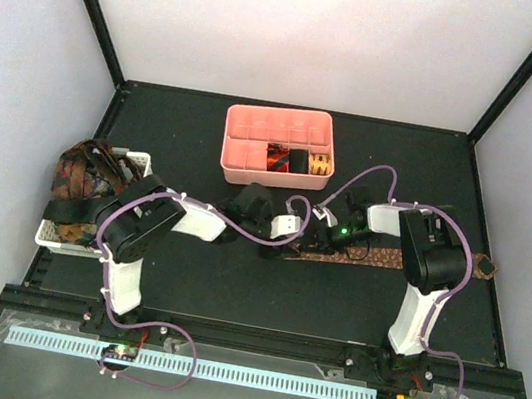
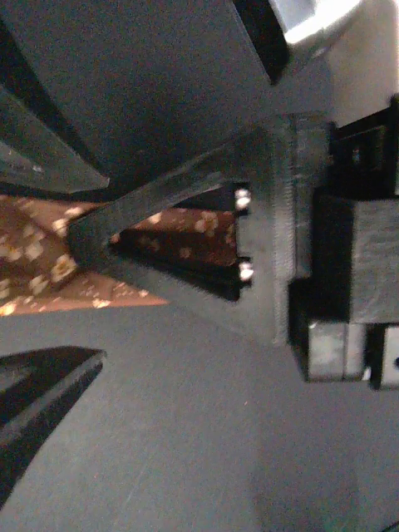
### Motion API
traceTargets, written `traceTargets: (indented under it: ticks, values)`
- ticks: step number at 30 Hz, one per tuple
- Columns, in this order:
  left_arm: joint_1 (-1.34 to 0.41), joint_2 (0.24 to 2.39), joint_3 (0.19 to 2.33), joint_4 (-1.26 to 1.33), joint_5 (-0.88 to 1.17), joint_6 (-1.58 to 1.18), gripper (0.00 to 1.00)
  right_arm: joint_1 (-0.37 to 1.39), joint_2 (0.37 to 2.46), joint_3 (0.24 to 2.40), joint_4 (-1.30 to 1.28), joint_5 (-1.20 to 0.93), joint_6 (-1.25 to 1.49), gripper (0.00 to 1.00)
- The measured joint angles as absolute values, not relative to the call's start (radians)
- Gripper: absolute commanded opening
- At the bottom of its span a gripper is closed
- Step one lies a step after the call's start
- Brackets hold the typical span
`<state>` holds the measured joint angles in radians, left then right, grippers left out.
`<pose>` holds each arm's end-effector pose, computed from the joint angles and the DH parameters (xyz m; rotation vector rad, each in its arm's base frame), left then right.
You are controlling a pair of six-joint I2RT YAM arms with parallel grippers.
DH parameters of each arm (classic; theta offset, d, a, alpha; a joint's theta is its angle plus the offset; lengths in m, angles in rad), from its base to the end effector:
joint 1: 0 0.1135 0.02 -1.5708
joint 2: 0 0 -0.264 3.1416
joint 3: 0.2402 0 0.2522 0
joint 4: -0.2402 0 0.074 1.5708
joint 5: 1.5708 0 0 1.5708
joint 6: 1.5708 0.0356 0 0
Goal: Roll the ties
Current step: Roll the tie at the center of the board.
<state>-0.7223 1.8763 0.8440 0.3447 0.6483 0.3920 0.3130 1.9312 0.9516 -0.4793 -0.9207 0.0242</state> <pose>0.2526 -0.2513 0.1208 1.4715 1.6958 -0.9073 0.2863 0.1224 0.0956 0.4741 -2.7264 -1.3783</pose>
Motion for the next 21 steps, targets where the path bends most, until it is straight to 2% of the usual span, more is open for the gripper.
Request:
traceTargets:
  ticks: [2, 6, 10, 17, 21]
  values:
    - [-0.714, 1.861, 0.811, 0.365, 0.655, 0.371, 0.70, 0.313, 1.931, 0.952, -0.479, -0.921, 0.024, 0.02]
    - [-0.666, 1.759, 0.686, 0.383, 0.665, 0.349, 0.77, 0.313, 1.931, 0.952, -0.479, -0.921, 0.025, 0.02]
    - [-0.628, 1.739, 0.656, 0.390, 0.668, 0.338, 0.84, 0.313, 1.931, 0.952, -0.479, -0.921, 0.025, 0.02]
    - [-0.614, 1.849, 0.701, 0.378, 0.659, 0.337, 0.81, 0.313, 1.931, 0.952, -0.479, -0.921, 0.025, 0.02]
    - [-0.609, 1.853, 0.715, 0.356, 0.657, 0.339, 0.73, 0.313, 1.931, 0.952, -0.478, -0.921, 0.025, 0.02]
